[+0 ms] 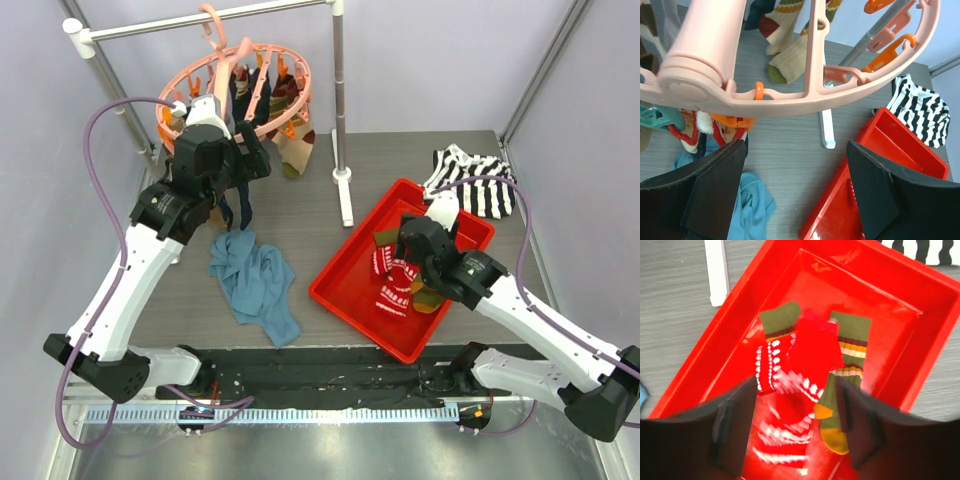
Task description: Remove the socks clipped to the hanger
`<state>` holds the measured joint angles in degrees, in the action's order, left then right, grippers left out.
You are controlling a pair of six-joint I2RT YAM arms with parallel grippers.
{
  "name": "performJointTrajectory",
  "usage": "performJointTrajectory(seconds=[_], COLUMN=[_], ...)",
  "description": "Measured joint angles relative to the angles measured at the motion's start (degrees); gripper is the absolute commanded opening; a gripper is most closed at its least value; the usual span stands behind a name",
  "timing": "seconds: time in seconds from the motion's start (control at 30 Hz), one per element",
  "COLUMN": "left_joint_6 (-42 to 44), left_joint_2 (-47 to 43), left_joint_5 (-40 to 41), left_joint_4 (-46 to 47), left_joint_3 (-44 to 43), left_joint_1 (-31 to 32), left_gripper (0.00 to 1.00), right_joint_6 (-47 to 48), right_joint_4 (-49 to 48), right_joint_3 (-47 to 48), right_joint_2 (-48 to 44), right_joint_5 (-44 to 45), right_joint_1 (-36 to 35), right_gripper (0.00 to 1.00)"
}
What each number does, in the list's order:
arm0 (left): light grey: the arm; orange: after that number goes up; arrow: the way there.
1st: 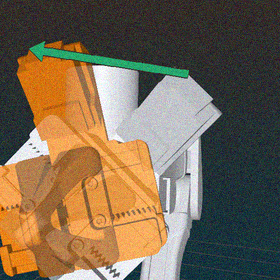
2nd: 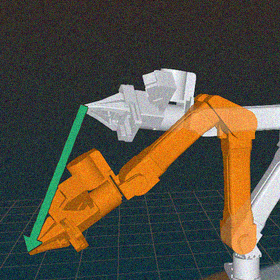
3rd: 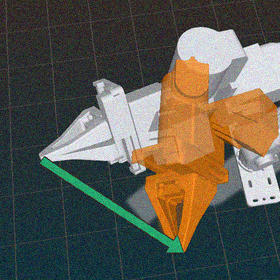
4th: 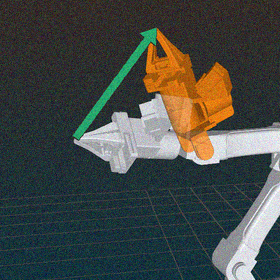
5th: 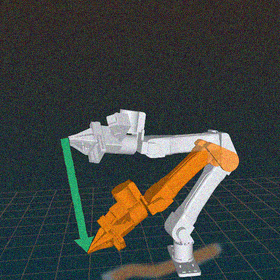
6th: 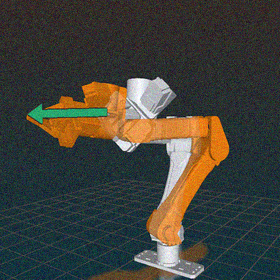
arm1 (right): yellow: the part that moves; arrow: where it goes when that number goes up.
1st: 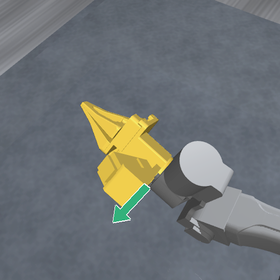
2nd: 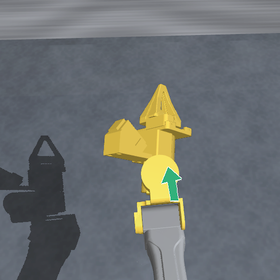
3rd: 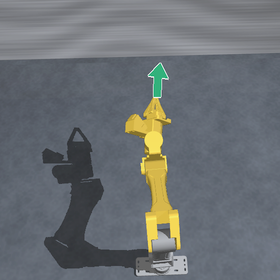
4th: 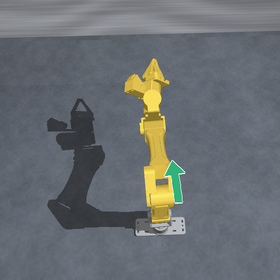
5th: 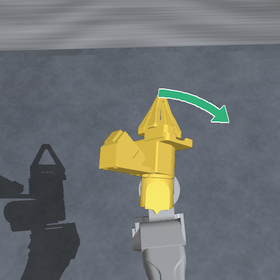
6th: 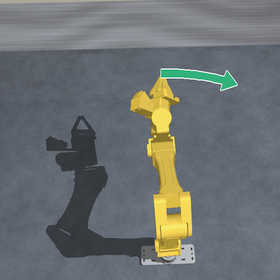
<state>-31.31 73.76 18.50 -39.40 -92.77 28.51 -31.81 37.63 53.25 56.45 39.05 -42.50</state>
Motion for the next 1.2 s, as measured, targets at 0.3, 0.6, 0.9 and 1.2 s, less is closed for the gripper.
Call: performJointTrajectory(seconds=[0.3,0.6,0.9,1.2], left_joint_6=[0.00,-0.81,-1.29,0.55], left_joint_2=[1.62,1.62,0.92,-1.99], left_joint_5=[0.31,-3.58,-3.58,5.03], left_joint_4=[-0.66,-1.79,-5.62,-12.15], left_joint_3=[0.00,-3.72,-5.16,-7.85], left_joint_1=[0.00,0.00,0.00,-0.02], left_gripper=[0.86,0.87,0.87,0.88], right_joint_6=[0.59,3.15,3.65,14.60], right_joint_4=[-2.29,-23.45,-49.03,-64.22], right_joint_3=[5.16,3.32,5.49,12.81], right_joint_2=[-1.44,0.46,20.52,36.22], right_joint_5=[-2.73,-19.80,-31.32,-30.97], right_joint_1=[0.00,0.04,-1.01,-13.18], right_gripper=[0.80,0.78,0.78,0.80])
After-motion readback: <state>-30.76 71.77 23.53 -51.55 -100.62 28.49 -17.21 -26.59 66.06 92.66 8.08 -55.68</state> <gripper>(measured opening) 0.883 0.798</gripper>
